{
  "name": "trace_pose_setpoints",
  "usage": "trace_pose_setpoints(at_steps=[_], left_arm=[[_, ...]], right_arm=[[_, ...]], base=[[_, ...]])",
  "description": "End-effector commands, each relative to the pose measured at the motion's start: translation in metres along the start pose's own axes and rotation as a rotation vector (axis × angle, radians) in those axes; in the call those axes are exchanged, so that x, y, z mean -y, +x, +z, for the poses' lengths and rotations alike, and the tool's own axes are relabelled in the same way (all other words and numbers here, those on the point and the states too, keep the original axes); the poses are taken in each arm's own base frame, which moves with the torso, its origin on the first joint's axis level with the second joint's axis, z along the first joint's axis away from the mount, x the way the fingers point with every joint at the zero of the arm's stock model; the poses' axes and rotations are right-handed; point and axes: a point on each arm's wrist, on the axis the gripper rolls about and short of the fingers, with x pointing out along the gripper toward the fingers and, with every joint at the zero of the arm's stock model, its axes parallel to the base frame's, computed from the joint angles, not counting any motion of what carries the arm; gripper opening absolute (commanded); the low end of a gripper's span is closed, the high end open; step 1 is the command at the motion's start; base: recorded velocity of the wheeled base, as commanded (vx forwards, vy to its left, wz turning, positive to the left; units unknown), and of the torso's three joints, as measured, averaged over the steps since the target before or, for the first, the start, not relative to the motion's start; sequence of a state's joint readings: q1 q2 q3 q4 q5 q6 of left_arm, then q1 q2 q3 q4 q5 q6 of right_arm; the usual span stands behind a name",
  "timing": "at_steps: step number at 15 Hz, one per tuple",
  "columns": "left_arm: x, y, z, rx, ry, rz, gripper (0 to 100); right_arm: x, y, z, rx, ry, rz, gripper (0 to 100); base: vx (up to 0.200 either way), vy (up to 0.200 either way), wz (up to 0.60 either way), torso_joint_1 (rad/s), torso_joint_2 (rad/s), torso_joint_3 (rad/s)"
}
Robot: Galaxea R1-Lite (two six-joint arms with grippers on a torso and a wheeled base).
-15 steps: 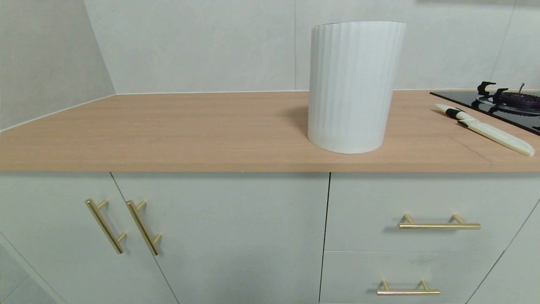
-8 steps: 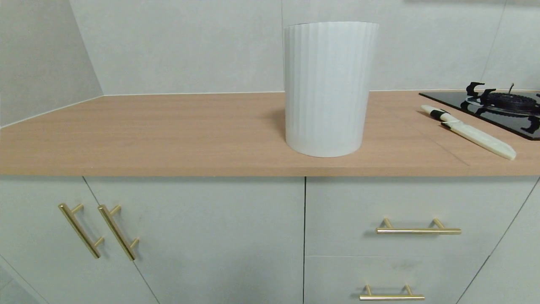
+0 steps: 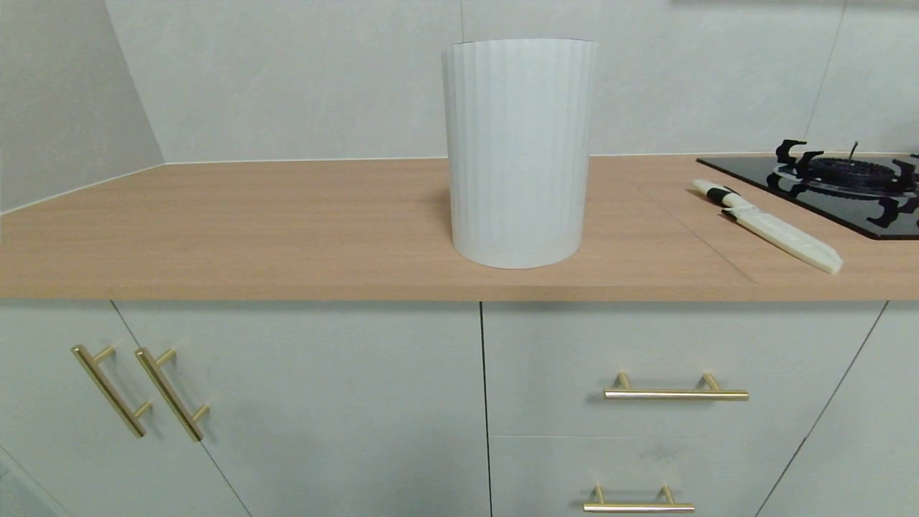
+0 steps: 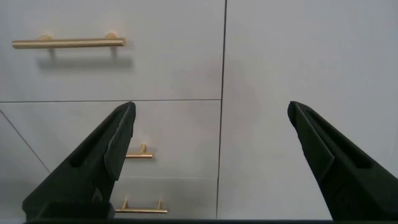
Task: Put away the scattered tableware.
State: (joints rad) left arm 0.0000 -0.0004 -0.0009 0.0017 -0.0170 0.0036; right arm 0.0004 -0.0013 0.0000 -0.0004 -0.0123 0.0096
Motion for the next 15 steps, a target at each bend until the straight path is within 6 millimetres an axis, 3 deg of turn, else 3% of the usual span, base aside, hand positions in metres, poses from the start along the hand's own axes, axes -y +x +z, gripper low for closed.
trace_pose_setpoints(at_steps=[1,8,15], left_arm=[[0.0,0.0001,-0.0002,-0.001,0.001,0.0,100],[0.0,0.0001,-0.0002,-0.001,-0.001,0.0,100],[0.0,0.0001,-0.0002,-0.001,-0.001,-0.001,100]], right_arm=[[0.0,0.0001,0.0,-0.002,0.0,0.0,100],[0.0,0.0001,0.0001,0.0,0.0,0.0,100],[0.0,0.0001,0.0001,0.0,0.0,0.0,100]], base=[[0.0,0.0,0.0,0.0,0.0,0.0],[0.0,0.0,0.0,0.003,-0.02,-0.008],[0.0,0.0,0.0,0.102,-0.38,-0.285]])
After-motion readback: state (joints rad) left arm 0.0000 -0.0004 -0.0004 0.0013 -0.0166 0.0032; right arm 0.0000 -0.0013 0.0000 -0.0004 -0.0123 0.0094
